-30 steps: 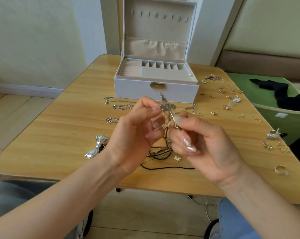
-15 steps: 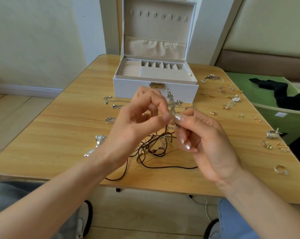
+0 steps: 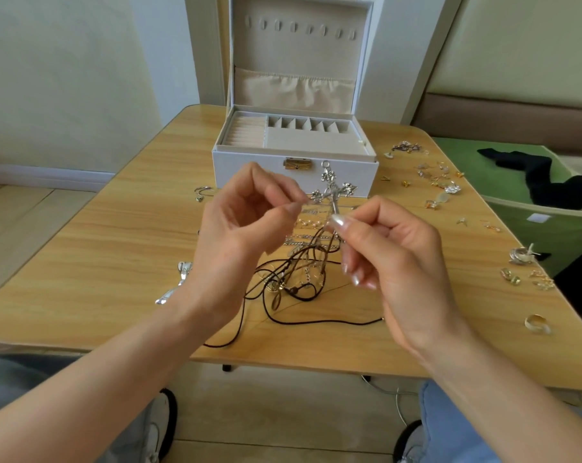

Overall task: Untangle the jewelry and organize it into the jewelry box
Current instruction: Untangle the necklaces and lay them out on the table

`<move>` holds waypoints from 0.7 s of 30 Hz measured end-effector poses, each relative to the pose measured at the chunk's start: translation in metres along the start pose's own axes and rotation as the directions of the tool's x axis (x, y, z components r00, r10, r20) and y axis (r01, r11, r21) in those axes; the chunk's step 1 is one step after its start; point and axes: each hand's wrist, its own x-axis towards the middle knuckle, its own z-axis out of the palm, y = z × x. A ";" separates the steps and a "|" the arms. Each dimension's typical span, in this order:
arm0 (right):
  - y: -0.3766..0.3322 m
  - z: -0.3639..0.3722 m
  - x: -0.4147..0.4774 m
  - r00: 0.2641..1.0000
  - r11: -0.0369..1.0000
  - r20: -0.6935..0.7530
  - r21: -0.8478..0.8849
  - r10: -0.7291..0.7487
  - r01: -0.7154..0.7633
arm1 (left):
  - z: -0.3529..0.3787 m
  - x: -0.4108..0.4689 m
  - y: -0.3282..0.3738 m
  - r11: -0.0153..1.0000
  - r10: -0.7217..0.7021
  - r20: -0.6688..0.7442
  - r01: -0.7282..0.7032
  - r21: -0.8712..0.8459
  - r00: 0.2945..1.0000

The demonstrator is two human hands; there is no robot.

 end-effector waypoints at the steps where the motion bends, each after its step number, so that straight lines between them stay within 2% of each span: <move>1: 0.001 0.000 0.000 1.000 0.999 -0.002 -0.024 -0.027 0.027 | 0.001 0.000 0.001 0.999 -0.017 0.017 0.018 -0.031 1.000; 6: 0.000 -0.004 0.001 0.993 0.987 -0.025 -0.115 -0.118 0.114 | 0.002 -0.001 0.002 0.985 -0.138 0.106 0.148 -0.085 0.985; 9: -0.004 -0.008 0.004 0.990 0.974 -0.011 -0.178 -0.142 0.138 | 0.006 -0.003 0.000 0.975 -0.221 0.058 0.222 -0.026 0.974; 13: -0.009 -0.015 0.007 0.991 0.969 0.096 -0.222 -0.089 0.108 | 0.006 -0.003 0.002 0.980 -0.165 0.003 0.163 0.117 0.986; 18: -0.012 -0.021 0.007 0.973 0.953 0.223 -0.276 -0.063 0.125 | 0.002 -0.001 0.009 0.983 -0.122 0.062 0.111 0.147 0.991; 21: -0.012 -0.026 0.010 0.975 0.966 0.215 -0.233 -0.064 0.115 | 0.002 -0.001 0.013 0.982 -0.127 0.114 0.109 0.152 0.985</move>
